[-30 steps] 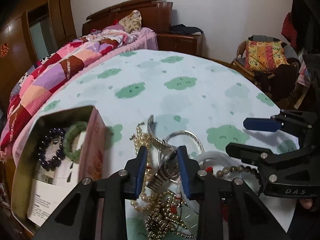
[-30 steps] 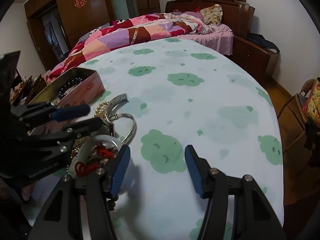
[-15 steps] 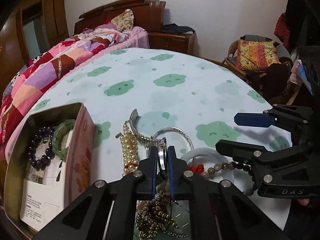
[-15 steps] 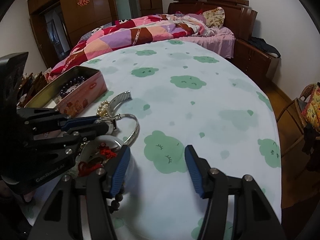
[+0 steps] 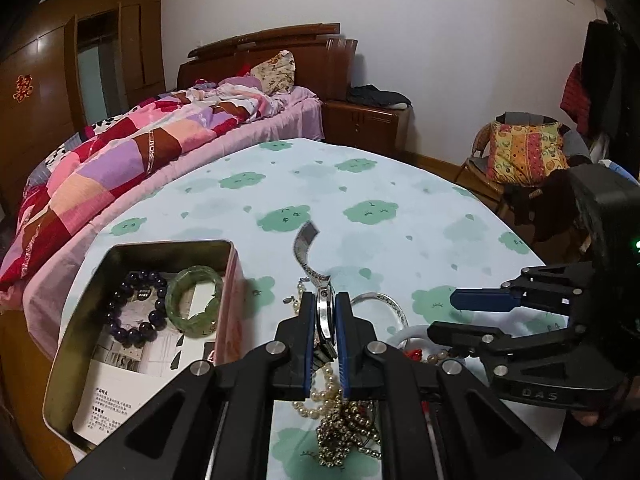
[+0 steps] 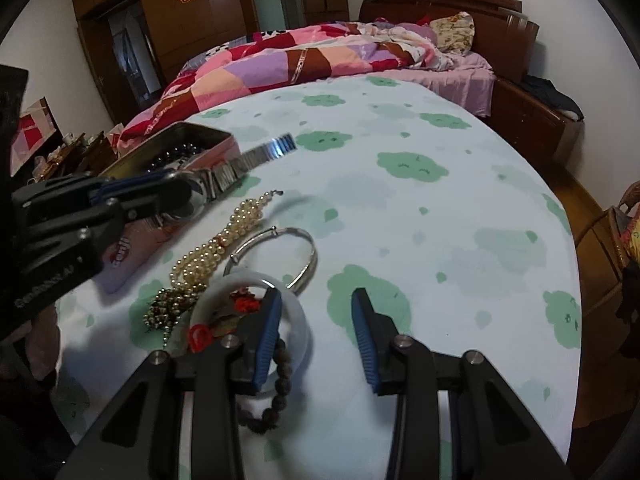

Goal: Organize jewelry
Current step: 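Grasp the brown wooden bead bracelet with the right gripper while the left holds the watch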

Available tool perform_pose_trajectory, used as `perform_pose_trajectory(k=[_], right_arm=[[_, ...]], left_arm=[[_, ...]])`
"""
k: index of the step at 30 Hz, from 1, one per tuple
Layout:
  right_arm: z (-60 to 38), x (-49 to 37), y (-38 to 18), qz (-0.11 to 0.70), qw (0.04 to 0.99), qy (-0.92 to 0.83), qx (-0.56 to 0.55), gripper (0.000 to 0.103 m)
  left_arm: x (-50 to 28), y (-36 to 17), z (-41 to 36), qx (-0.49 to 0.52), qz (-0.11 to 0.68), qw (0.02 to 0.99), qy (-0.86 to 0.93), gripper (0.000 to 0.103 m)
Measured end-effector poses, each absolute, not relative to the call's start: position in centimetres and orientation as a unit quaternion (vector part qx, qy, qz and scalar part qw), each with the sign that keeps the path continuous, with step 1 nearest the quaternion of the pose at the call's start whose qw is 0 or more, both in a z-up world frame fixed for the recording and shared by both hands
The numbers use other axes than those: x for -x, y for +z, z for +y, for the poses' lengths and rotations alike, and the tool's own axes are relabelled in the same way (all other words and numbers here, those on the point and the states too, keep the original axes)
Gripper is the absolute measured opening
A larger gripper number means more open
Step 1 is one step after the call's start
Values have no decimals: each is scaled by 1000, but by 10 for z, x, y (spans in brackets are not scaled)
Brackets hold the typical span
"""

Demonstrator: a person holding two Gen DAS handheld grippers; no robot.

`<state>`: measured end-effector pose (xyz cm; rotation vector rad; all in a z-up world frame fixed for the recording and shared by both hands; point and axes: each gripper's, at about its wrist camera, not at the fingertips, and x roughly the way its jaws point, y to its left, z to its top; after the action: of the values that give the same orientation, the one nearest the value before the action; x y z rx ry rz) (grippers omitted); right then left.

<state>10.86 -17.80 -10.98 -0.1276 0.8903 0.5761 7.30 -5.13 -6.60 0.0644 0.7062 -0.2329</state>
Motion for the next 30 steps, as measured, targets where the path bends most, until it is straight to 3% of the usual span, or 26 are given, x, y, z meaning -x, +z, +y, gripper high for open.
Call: perform_pose_trajectory(k=[17, 19, 20, 30], right_arm=[[-191, -79, -114, 451, 843, 286, 61, 40], [-191, -76, -116, 455, 837, 298, 55, 26], [-190, -75, -115, 456, 835, 305, 54, 11], [-200, -65, -74, 393, 870, 295, 33, 11]], left_arm=[[-60, -63, -41, -20, 336, 935, -108, 9], [-60, -63, -40, -19, 337, 935, -107, 9], [-60, -63, -40, -19, 336, 936, -107, 9], [-53, -49, -31, -8, 316, 943, -102, 9]])
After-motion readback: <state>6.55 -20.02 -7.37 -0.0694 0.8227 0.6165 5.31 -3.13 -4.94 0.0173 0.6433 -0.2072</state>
